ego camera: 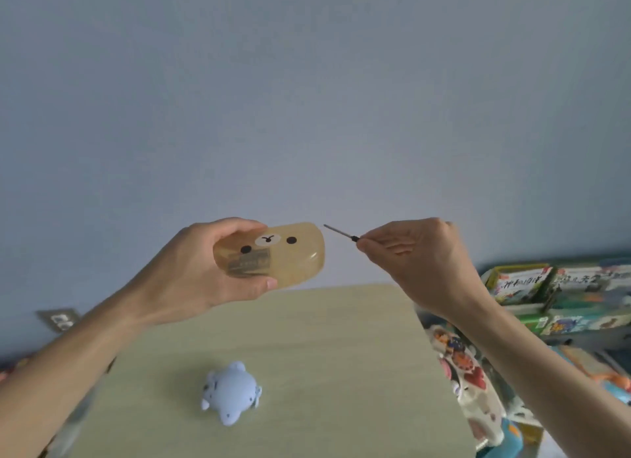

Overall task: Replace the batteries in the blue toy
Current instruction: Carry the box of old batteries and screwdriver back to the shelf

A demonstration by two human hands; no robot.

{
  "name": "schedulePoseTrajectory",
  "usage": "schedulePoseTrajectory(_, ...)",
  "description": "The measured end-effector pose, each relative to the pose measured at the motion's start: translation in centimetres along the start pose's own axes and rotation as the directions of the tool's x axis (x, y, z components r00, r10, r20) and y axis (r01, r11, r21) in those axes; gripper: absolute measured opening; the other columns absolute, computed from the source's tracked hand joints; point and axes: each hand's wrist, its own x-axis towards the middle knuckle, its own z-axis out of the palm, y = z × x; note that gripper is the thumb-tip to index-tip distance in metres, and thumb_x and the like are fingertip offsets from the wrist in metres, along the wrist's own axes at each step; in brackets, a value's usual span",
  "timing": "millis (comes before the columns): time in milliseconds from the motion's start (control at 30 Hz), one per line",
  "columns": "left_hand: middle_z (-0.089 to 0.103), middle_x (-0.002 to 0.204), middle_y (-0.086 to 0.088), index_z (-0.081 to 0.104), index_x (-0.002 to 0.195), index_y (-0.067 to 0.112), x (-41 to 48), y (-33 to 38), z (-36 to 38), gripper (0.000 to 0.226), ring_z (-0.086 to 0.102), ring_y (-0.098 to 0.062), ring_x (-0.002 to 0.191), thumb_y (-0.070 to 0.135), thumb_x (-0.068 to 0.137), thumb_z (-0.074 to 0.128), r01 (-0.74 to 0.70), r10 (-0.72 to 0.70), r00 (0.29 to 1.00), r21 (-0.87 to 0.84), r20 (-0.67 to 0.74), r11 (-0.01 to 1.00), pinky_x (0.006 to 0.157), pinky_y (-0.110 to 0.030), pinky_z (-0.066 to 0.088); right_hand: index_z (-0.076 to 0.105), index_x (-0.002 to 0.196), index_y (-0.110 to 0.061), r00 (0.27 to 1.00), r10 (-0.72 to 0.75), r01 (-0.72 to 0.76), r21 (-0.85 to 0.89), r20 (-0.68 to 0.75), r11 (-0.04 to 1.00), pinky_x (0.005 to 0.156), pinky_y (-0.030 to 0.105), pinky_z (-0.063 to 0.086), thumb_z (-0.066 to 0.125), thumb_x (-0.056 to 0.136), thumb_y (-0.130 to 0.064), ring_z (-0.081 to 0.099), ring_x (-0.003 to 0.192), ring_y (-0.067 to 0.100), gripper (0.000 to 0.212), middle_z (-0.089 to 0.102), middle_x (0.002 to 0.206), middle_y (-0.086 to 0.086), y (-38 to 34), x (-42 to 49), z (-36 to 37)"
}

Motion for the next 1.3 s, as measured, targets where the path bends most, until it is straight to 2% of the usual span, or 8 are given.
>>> schedulePoseTrajectory(133,0.076,0.116,0.028,0.069,0.126,0.04,2.2,10.8,-13.6,0.065,0.073,0.004,0.104,0.038,0.068,0.098,0.019,-0.019,1.0,0.002,0.003,1.0,0.092,-0.025,0.058,0.086,0.083,-0.023,1.0,0.0,0.0,-0.021,-0.018,1.0,0.072,0.011,0.059,0.081,0.087,-0.02,0.075,0.069,-0.007,0.007,0.08,0.071,-0.017,-13.3,5.7,-9.8)
schedulePoseTrajectory(300,0.074,0.117,0.028,0.068,0.13,0.039,5.1,26.6,-30.8,0.069,0.072,0.004,0.107,0.044,0.067,0.097,0.007,-0.007,0.999,0.003,0.032,1.0,0.101,-0.031,0.057,0.084,0.085,-0.021,1.0,0.018,-0.019,-0.063,-0.006,0.998,0.072,0.04,0.064,0.079,0.088,-0.022,0.078,0.068,0.011,0.007,0.081,0.071,-0.008,-30.6,10.9,-20.3)
schedulePoseTrajectory(433,0.074,0.122,0.022,0.066,0.133,0.038,6.0,36.4,-41.1,0.075,0.07,0.001,0.113,0.05,0.065,0.094,-0.012,0.012,1.0,0.001,0.018,1.0,0.104,-0.034,0.057,0.085,0.087,-0.021,0.998,-0.003,0.0,-0.046,-0.055,0.999,0.077,0.034,0.064,0.078,0.089,-0.021,0.077,0.072,0.001,0.007,0.081,0.076,-0.012,-40.9,13.8,-26.8)
schedulePoseTrajectory(600,0.076,0.123,0.016,0.069,0.127,0.039,4.6,42.0,-48.1,0.069,0.077,-0.011,0.108,0.048,0.064,0.093,-0.022,0.021,1.0,-0.079,-0.018,0.997,0.094,-0.051,0.065,0.085,0.084,-0.019,0.988,-0.036,0.03,-0.042,-0.15,0.999,0.073,0.038,0.063,0.077,0.089,-0.019,0.077,0.069,0.008,0.009,0.081,0.074,-0.008,-48.0,14.8,-32.0)
schedulePoseTrajectory(767,0.076,0.119,0.016,0.071,0.123,0.042,3.1,43.7,-48.6,0.059,0.077,-0.012,0.105,0.037,0.07,0.097,-0.073,0.073,0.997,-0.095,-0.002,0.993,0.083,-0.053,0.068,0.084,0.083,-0.019,0.974,-0.072,0.064,-0.043,-0.214,0.997,0.066,0.033,0.059,0.076,0.089,-0.018,0.075,0.066,0.01,0.01,0.078,0.068,-0.007,-50.3,13.6,-34.1)
schedulePoseTrajectory(900,0.075,0.117,0.02,0.07,0.127,0.039,4.0,45.1,-47.0,0.061,0.074,-0.001,0.102,0.034,0.073,0.097,-0.146,0.153,0.985,-0.086,0.078,0.985,0.08,-0.032,0.063,0.084,0.084,-0.018,0.958,-0.063,0.045,-0.07,-0.28,0.997,0.067,0.035,0.061,0.078,0.089,-0.018,0.075,0.065,0.013,0.008,0.077,0.066,-0.007,-50.5,12.1,-36.4)
schedulePoseTrajectory(1000,0.074,0.125,0.017,0.068,0.133,0.035,5.7,47.1,-44.4,0.067,0.073,-0.002,0.112,0.035,0.073,0.097,-0.217,0.23,0.96,-0.096,0.16,0.971,0.094,-0.033,0.062,0.085,0.084,-0.019,0.933,-0.015,-0.024,-0.105,-0.359,0.994,0.069,0.039,0.063,0.079,0.089,-0.018,0.076,0.066,0.014,0.007,0.077,0.066,-0.008,-49.7,10.0,-39.4)
schedulePoseTrajectory(1300,0.075,0.128,0.014,0.066,0.136,0.029,10.3,60.5,-28.1,0.073,0.072,-0.006,0.118,0.036,0.07,0.096,-0.455,0.546,0.728,-0.303,0.416,0.837,0.104,-0.037,0.06,0.086,0.09,-0.019,0.721,0.124,-0.406,-0.27,-0.682,0.873,0.08,0.039,0.065,0.08,0.087,-0.022,0.079,0.069,0.009,0.007,0.082,0.072,-0.004,-43.9,-4.0,-53.5)
